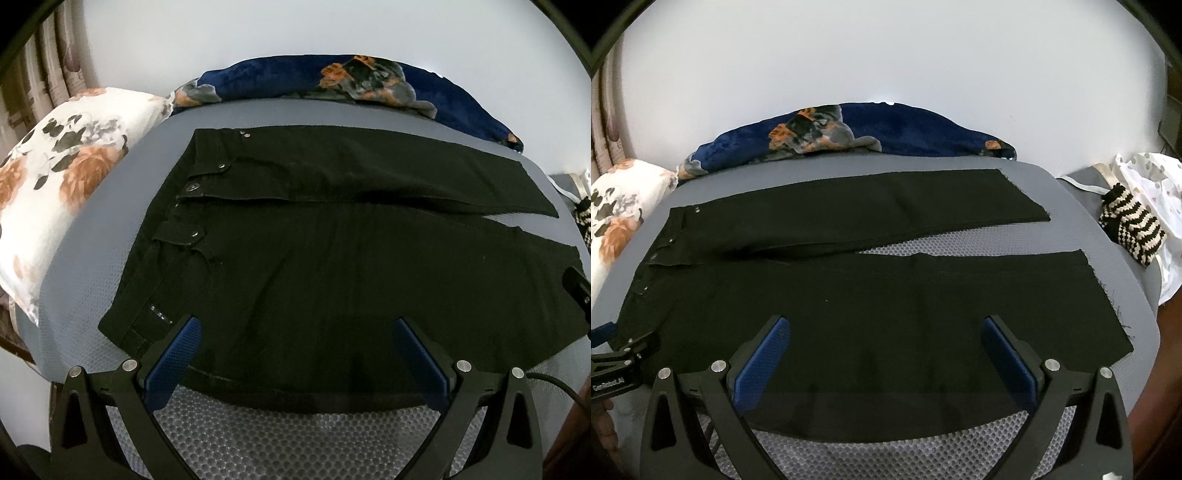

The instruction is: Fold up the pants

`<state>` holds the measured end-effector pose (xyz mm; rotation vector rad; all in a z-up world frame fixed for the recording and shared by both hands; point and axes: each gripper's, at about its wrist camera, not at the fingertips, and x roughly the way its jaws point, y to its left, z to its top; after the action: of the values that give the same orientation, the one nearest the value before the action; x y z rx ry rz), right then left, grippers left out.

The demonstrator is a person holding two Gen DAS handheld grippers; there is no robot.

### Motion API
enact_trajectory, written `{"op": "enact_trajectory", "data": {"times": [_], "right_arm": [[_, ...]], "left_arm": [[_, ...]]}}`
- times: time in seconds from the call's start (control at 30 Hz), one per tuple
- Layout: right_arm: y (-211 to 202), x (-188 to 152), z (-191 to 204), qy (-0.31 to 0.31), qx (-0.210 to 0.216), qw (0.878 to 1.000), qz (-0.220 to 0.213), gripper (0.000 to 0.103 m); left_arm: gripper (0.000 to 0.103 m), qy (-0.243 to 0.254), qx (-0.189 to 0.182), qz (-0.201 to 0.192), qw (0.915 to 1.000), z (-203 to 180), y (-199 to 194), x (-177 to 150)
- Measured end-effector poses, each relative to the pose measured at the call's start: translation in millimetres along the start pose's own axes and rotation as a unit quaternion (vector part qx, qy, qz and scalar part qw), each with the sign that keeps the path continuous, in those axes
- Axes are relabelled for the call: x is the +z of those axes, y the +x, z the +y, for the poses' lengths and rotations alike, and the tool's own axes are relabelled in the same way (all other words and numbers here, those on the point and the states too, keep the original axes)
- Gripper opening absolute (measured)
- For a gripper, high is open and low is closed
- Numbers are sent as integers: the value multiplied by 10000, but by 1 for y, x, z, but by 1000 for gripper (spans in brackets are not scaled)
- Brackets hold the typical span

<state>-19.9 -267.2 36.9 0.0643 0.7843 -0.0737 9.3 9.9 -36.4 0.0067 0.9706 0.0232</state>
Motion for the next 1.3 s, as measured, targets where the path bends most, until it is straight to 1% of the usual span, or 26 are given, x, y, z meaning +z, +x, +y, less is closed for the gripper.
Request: {"op": "enact_trajectory", "data": {"times": [0.4,1.3], "right_arm": [[2,-1,-2,27,-79,10000,31,103],[4,-2,-4,103,-109,9999,78,103]], "left_arm": [[102,-3,-14,31,10000,2,1,0],[102,22,-13,56,10000,3,3,-2]]}}
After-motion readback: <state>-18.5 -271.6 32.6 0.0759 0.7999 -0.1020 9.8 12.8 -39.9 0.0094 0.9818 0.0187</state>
